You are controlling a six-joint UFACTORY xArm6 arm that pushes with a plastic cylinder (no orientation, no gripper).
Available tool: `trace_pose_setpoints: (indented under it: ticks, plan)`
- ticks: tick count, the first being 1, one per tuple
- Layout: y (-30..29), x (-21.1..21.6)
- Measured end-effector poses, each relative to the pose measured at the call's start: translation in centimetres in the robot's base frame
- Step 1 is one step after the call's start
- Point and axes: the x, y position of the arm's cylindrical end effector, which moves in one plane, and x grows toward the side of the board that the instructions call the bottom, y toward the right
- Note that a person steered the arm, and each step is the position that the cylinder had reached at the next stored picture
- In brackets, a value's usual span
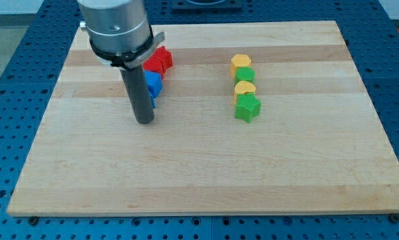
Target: Nudge the red circle left a bit
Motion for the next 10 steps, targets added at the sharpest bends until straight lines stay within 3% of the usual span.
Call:
trace_pose_setpoints:
  ticks: [2,7,10]
  plan:
    - [4.2,-0.3]
    - [4.6,-10.1]
    - [4.3,-11.7]
